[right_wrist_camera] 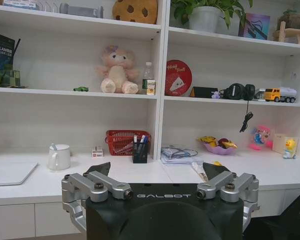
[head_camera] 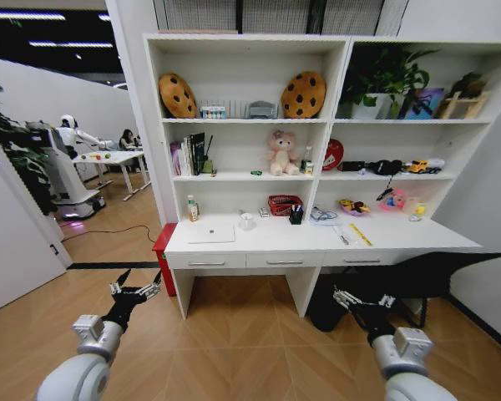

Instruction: Organize the objects on the table.

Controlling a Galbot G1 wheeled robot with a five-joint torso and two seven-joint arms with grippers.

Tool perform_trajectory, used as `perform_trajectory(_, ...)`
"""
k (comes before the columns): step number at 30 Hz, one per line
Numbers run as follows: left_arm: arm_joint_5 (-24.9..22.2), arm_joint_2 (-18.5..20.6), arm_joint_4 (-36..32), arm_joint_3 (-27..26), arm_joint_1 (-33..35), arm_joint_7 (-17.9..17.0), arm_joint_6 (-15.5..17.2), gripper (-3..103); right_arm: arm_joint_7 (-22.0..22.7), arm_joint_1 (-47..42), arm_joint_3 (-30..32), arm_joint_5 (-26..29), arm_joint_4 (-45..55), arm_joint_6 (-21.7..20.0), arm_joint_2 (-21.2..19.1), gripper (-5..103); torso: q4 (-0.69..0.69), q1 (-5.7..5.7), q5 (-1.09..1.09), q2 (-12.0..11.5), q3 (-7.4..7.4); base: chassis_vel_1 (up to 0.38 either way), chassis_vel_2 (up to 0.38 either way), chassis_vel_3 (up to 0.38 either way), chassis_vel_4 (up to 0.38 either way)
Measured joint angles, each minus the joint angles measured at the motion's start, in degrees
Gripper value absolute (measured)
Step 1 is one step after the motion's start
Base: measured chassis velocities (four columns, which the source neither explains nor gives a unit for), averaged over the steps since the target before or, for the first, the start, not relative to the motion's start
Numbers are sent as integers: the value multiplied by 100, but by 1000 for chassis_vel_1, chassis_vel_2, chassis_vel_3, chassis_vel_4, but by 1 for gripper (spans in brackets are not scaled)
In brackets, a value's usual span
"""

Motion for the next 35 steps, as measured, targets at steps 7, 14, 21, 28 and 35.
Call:
perform_trajectory(7,0,0,0,0,0,0,0,100,0,0,0,0,0,0,0,100,0,0,0,0,0,0,0,0,0)
perform_trajectory(14,0,0,0,0,0,0,0,100,0,0,0,0,0,0,0,100,-1,1,0,0,0,-32,-34,25,28)
perform_trajectory(21,0,0,0,0,0,0,0,100,0,0,0,0,0,0,0,100,1,0,0,0,0,-10,-18,18,14)
perform_trajectory(28,0,0,0,0,0,0,0,100,0,0,0,0,0,0,0,100,0,1,0,0,0,0,0,0,0)
perform_trajectory(35,0,0,0,0,0,0,0,100,0,0,0,0,0,0,0,100,0,1,0,0,0,-4,-8,10,2)
